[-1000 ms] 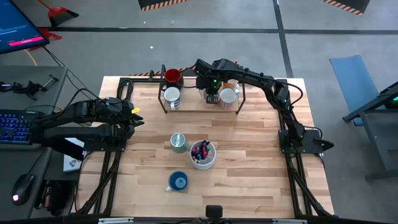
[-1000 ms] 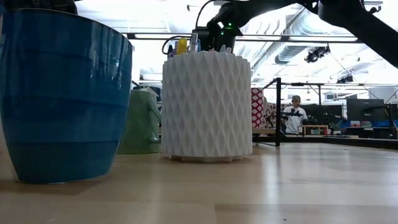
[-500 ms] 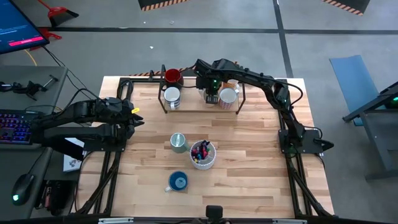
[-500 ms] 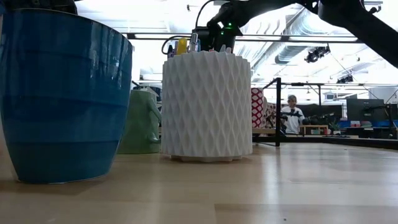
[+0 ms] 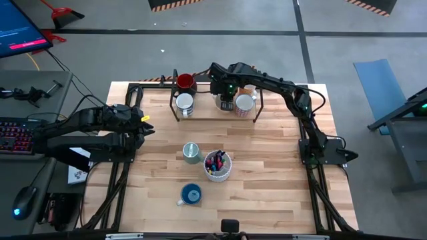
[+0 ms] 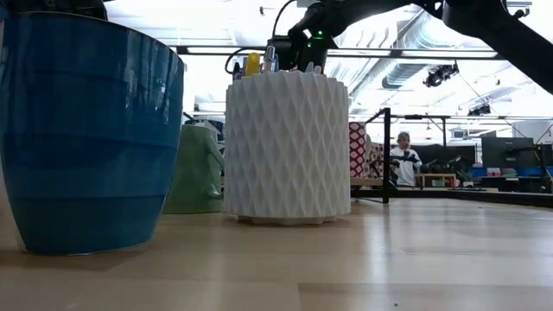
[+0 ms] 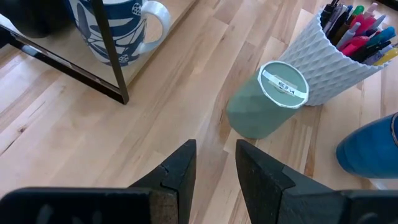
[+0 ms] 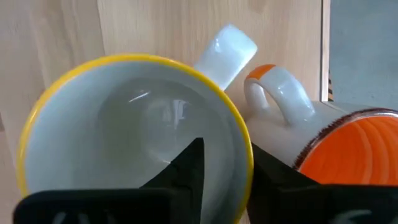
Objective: Place coffee mugs
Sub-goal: Put the orange pattern mug on the shelf
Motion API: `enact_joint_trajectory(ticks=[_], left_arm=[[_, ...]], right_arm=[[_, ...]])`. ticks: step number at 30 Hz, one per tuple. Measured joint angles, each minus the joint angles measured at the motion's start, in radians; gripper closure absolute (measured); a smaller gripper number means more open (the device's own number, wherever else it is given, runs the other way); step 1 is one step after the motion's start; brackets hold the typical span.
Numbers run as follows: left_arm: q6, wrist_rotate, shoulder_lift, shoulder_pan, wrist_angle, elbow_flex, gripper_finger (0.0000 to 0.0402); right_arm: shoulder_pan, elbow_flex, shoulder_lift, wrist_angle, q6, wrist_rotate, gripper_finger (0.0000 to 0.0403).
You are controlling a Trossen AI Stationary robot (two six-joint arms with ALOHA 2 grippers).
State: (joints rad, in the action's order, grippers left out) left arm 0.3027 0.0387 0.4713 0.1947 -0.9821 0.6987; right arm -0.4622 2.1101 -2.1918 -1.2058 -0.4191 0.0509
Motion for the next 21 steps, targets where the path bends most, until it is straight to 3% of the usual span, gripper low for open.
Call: enact_joint_trajectory(ticks=[9,15,21], left_arm=[[0.000,0.000,0.000,0.000,0.000,0.000,0.0298],[0.000,0.000,0.000,0.000,0.000,0.000,0.0298],[0.000,0.000,0.000,0.000,0.000,0.000,0.0298]], right_arm=[[0.000,0.000,0.000,0.007,-0.007,0.001,0.0322],[0.000,0.005,0.000,0.009,-0.008,0.074,0.0322],[0.005,0.070,0.000,0.002,-0.008,0.062,0.0322]])
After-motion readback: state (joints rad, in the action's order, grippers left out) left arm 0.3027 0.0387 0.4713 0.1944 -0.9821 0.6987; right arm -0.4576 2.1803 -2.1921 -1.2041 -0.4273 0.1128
